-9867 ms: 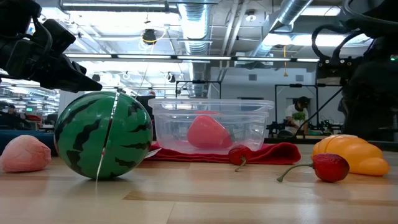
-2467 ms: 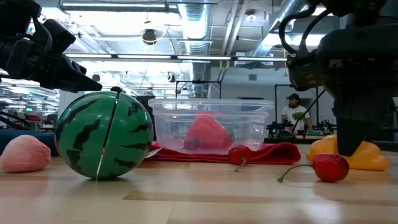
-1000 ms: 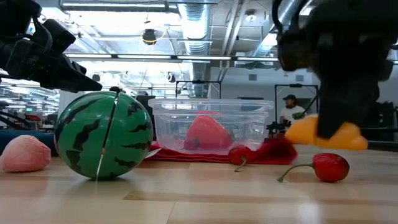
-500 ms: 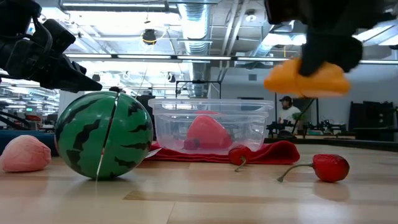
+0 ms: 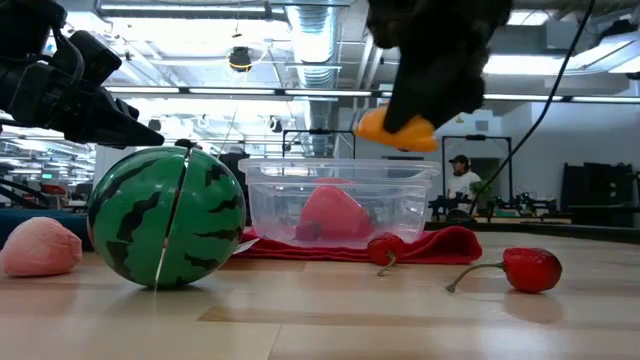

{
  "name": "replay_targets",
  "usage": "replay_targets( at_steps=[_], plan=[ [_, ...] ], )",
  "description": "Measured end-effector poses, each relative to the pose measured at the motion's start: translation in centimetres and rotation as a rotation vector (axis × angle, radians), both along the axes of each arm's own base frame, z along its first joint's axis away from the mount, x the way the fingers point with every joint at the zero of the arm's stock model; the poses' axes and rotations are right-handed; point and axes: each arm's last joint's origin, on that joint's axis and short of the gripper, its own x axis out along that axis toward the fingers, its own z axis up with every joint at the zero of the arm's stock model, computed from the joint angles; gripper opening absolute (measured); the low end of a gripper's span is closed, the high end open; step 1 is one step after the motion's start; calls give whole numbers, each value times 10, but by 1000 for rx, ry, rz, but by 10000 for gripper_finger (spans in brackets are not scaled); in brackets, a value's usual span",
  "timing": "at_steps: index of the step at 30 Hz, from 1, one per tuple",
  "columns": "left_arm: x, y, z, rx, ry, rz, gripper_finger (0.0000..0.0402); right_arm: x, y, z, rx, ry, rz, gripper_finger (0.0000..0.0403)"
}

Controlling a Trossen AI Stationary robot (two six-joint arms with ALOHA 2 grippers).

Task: Pick and placing Produce into tupperware
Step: Put the croissant in the transparent bin, then put the blueberry in the transparent bin

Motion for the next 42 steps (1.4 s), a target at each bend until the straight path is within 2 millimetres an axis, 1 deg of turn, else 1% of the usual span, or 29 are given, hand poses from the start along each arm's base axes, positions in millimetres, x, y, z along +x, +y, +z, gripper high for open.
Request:
replay_targets(
  at_steps=[5,10,16,23,26,30,34,38,42],
  plan=[
    [0,0,0,9,2,-2,0,6,-18,1,-18,-5,-6,233],
    [0,0,0,3,1,-1,0,10,-31,1,-16,-3,-19,249],
    [0,0,0,0,0,0,0,15,-31,4,3,-60,6,275],
    [0,0,0,3,1,-1,0,14,-27,4,4,-60,14,328],
    [0,0,0,4,1,-1,0,10,-23,2,12,-26,1,340],
    [0,0,0,1,1,-1,0,3,-11,0,16,16,9,339],
    [0,0,0,1,1,0,0,-8,5,-2,14,71,28,325],
    [0,0,0,1,1,0,0,-18,25,-3,8,91,78,314],
    [0,0,0,1,0,0,0,-28,42,-4,27,116,69,311]
  ],
)
